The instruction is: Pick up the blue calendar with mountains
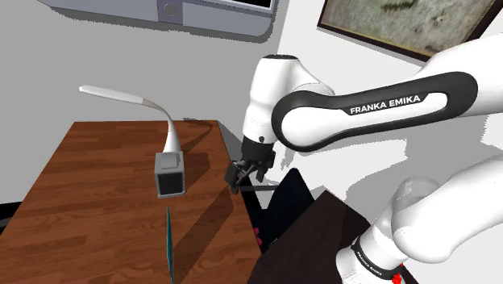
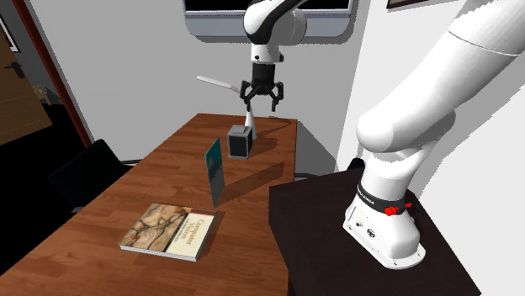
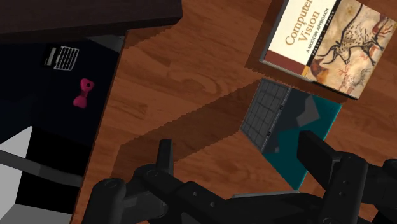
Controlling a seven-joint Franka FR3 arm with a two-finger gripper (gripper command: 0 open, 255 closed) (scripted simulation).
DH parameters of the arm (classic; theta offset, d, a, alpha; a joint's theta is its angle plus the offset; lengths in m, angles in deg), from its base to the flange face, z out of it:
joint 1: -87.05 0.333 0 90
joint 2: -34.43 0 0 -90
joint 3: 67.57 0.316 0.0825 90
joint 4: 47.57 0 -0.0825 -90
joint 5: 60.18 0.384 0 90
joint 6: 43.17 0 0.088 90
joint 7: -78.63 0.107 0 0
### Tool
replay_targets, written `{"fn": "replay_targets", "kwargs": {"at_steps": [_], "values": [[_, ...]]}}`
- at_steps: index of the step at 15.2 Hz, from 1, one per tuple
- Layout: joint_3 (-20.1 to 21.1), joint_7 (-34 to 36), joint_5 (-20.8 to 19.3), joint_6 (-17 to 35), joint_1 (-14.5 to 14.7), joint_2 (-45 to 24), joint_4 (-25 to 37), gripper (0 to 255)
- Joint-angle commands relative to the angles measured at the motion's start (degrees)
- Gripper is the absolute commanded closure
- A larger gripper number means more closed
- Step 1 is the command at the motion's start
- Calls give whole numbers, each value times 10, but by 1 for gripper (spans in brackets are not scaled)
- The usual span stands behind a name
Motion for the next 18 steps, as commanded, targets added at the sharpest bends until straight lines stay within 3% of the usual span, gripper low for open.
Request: {"fn": "replay_targets", "kwargs": {"at_steps": [1, 5, 10, 18], "values": [[22, 34, -5, 18, 1, -39, 19, 0], [64, 108, -33, 57, 4, -126, 59, 0], [95, 212, -98, 93, 21, -247, 125, 0], [77, 358, -207, 104, 103, -444, 272, 0]]}}
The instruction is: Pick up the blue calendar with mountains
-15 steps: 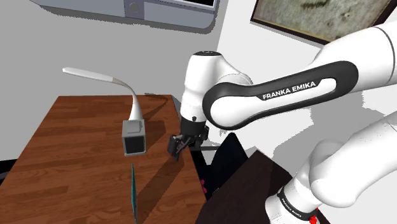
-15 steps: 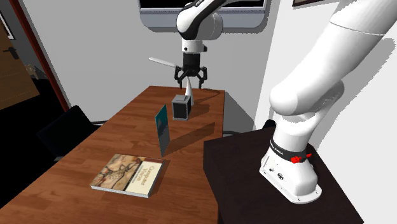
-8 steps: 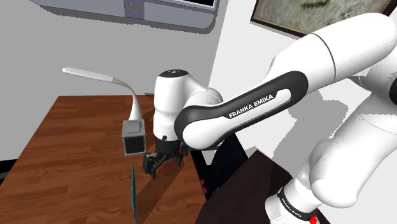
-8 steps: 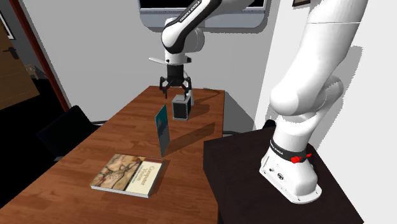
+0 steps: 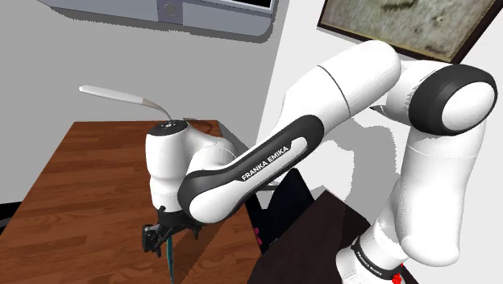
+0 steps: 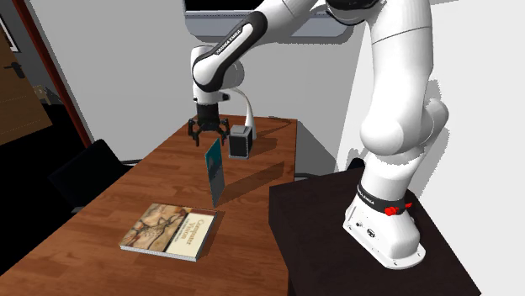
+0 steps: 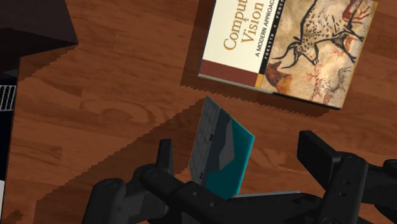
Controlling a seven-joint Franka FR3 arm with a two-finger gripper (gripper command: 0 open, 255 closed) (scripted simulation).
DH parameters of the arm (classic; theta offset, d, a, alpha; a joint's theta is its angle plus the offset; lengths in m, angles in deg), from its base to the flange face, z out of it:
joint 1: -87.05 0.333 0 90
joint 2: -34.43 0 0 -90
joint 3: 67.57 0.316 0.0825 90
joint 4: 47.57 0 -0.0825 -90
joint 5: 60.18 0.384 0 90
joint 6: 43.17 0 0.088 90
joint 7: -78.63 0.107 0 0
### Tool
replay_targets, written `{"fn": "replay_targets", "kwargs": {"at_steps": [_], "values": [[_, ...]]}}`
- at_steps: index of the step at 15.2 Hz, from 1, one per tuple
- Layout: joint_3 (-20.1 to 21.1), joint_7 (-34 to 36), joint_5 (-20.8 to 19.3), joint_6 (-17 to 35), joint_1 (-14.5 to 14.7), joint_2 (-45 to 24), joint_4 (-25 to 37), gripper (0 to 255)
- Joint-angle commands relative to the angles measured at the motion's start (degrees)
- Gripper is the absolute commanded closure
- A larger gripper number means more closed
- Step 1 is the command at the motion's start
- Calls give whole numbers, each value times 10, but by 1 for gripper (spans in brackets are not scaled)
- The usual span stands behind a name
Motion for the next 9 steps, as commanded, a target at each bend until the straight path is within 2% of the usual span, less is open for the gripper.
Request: {"fn": "replay_targets", "kwargs": {"at_steps": [1, 9], "values": [[-9, 31, -21, -4, 26, -47, 42, 0], [-27, 43, -43, 35, 43, -95, 48, 0]]}}
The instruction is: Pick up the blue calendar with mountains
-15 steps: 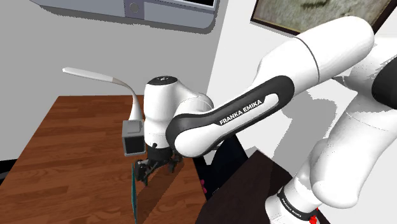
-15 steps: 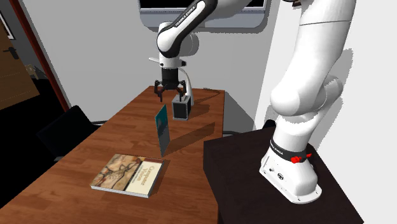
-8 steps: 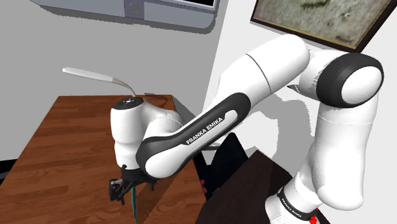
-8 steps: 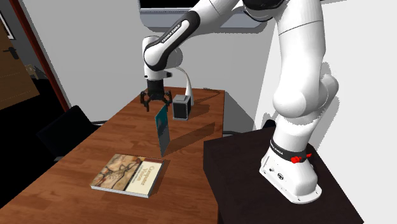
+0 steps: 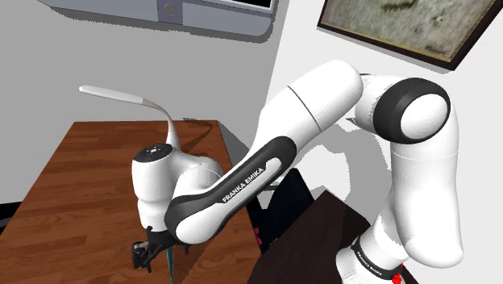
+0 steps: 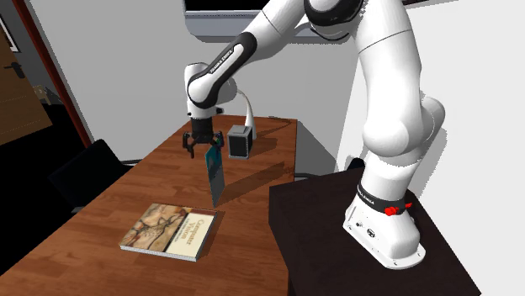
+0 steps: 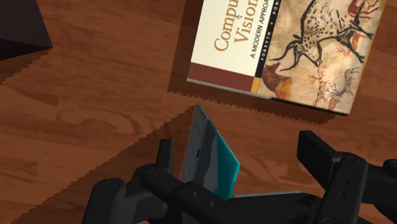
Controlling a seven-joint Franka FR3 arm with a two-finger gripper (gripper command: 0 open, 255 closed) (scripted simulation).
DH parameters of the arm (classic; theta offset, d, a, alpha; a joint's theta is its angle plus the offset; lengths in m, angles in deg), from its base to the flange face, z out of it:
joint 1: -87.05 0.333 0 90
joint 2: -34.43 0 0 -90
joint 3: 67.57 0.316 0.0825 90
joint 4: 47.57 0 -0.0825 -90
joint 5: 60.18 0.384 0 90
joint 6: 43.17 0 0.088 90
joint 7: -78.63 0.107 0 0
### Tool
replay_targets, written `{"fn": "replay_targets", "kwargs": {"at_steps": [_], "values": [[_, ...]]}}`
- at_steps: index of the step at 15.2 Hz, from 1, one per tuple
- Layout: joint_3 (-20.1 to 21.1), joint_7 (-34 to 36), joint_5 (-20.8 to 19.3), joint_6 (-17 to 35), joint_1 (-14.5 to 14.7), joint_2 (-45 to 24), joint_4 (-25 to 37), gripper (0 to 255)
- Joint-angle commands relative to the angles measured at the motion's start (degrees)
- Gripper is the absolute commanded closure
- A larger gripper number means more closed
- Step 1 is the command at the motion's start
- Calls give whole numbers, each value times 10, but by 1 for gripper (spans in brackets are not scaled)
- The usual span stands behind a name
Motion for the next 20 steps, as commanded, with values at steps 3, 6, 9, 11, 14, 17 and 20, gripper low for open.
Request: {"fn": "replay_targets", "kwargs": {"at_steps": [3, 6, 9, 11, 14, 17, 20], "values": [[-3, 0, -4, 9, 2, -8, -1, 255], [-3, 0, -4, 8, 2, -8, -1, 255], [-3, 0, -4, 9, 2, -8, -1, 255], [-3, 0, -4, 8, 2, -8, -1, 255], [1, -1, 2, -2, -2, 4, -1, 255], [7, -4, 9, -19, -6, 19, 1, 255], [13, -7, 17, -36, -11, 35, 4, 255]]}}
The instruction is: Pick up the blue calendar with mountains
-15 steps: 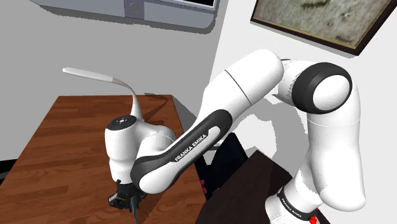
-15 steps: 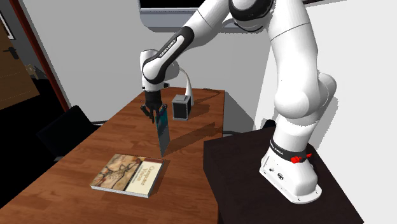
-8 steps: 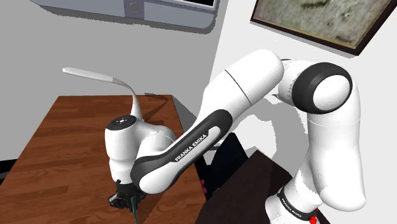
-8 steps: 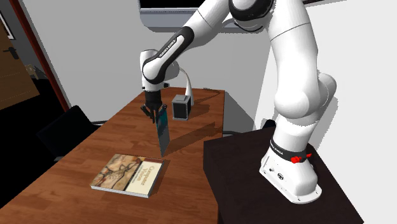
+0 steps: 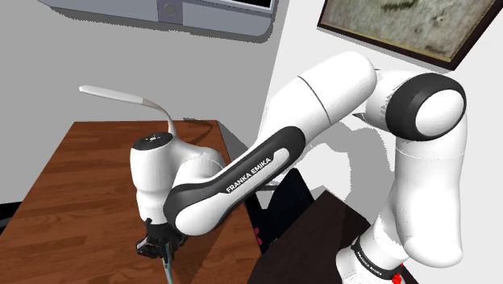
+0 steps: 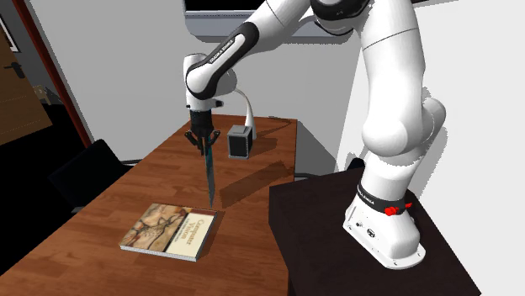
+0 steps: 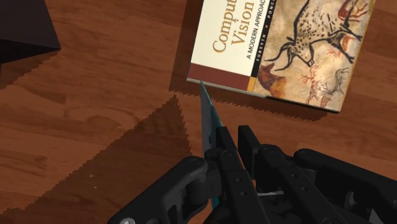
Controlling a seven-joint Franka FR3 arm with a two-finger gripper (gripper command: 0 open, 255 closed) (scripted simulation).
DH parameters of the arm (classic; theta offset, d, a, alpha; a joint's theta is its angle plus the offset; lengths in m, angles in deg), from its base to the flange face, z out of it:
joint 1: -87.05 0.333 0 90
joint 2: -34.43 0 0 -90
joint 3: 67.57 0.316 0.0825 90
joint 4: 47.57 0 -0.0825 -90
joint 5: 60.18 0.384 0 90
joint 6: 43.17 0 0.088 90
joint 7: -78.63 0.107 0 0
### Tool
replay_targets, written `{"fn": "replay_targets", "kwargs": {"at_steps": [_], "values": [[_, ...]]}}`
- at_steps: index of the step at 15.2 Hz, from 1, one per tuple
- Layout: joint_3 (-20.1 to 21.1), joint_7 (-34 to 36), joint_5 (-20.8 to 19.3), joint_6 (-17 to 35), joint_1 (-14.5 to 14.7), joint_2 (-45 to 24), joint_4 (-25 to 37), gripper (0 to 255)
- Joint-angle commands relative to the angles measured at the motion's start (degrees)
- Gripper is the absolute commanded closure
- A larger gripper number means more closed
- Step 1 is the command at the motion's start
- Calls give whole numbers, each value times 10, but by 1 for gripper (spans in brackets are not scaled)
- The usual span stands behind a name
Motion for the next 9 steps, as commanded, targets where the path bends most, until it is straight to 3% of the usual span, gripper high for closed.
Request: {"fn": "replay_targets", "kwargs": {"at_steps": [1, 9], "values": [[3, -2, 5, -13, -2, 9, 5, 255], [13, -7, 20, -50, -10, 37, 16, 255]]}}
